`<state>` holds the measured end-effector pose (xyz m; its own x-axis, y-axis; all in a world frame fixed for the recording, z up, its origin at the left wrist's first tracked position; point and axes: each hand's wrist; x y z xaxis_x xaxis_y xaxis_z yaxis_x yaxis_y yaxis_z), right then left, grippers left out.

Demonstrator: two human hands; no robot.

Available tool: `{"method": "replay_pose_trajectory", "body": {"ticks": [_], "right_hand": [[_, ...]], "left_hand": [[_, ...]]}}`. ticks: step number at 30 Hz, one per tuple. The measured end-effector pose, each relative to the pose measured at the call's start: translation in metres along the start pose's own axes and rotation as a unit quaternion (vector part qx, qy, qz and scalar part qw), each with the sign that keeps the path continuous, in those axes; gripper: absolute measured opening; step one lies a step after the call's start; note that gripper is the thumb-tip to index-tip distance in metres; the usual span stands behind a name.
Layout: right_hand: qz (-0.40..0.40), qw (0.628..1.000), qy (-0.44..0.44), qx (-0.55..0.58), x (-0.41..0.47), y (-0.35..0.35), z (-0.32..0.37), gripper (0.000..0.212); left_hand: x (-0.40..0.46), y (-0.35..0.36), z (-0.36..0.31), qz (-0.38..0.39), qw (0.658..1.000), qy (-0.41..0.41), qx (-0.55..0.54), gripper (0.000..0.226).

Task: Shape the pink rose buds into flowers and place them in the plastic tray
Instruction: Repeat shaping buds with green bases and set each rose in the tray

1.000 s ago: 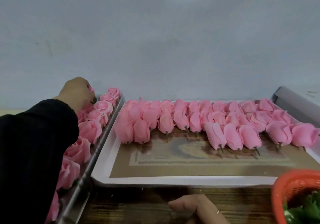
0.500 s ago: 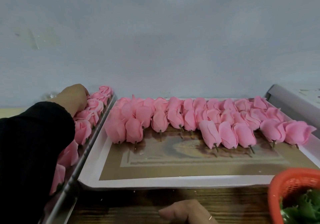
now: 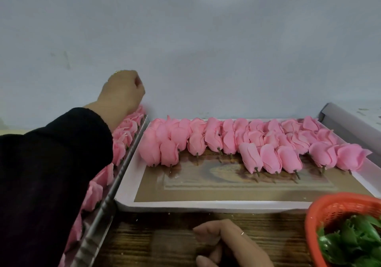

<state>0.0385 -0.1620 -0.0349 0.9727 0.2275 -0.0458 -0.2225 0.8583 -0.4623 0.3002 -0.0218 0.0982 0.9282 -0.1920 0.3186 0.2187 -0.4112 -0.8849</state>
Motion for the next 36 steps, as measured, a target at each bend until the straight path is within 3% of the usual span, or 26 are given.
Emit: {"method": "replay_pose_trajectory", "body": {"ticks": [2, 6, 11, 14, 17, 19, 25, 29, 33, 36], "right_hand": [[-0.098, 0.995, -0.023, 0.026, 0.0, -0.001, 0.002, 0.036], [-0.202, 0.978, -0.02, 0.047, -0.002, -0.007, -0.006, 0.038], [-0.253, 0.962, 0.003, 0.098, -0.002, -0.013, -0.011, 0.033], [-0.243, 0.962, 0.005, 0.125, -0.002, -0.013, -0.007, 0.031], [-0.22, 0.965, -0.005, 0.144, -0.003, -0.015, -0.006, 0.031], [-0.206, 0.966, -0.012, 0.158, -0.004, -0.017, -0.004, 0.024], [-0.197, 0.971, 0.007, 0.136, -0.003, -0.018, -0.005, 0.013], [-0.199, 0.972, 0.036, 0.121, -0.002, -0.02, -0.007, 0.019], [-0.207, 0.971, 0.024, 0.12, -0.003, -0.017, -0.007, 0.013], [-0.219, 0.969, 0.013, 0.111, -0.002, -0.014, -0.008, 0.027]], "left_hand": [[-0.017, 0.002, -0.032, 0.012, 0.998, 0.041, -0.041, 0.016], [-0.057, 0.03, -0.085, 0.129, 0.986, 0.098, -0.051, 0.018], [-0.107, 0.09, -0.123, 0.296, 0.945, 0.079, -0.115, 0.014], [-0.12, 0.112, -0.136, 0.343, 0.916, 0.034, -0.205, 0.034], [-0.118, 0.122, -0.147, 0.331, 0.91, -0.003, -0.248, 0.059], [-0.113, 0.126, -0.15, 0.302, 0.921, -0.011, -0.246, 0.065], [-0.104, 0.136, -0.151, 0.279, 0.924, -0.03, -0.261, 0.065], [-0.103, 0.143, -0.155, 0.279, 0.926, -0.017, -0.252, 0.064], [-0.104, 0.142, -0.151, 0.261, 0.905, -0.047, -0.333, 0.063], [-0.108, 0.131, -0.141, 0.223, 0.873, -0.077, -0.428, 0.053]]}}
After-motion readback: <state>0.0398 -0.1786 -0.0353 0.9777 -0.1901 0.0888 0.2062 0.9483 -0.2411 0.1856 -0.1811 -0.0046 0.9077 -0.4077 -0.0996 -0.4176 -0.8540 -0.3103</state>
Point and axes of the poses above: each hand's wrist, its own x-axis towards the middle knuckle, its own y-axis out of the palm, z = x × y, and after that the axes turned 11 degrees about z, right-handed
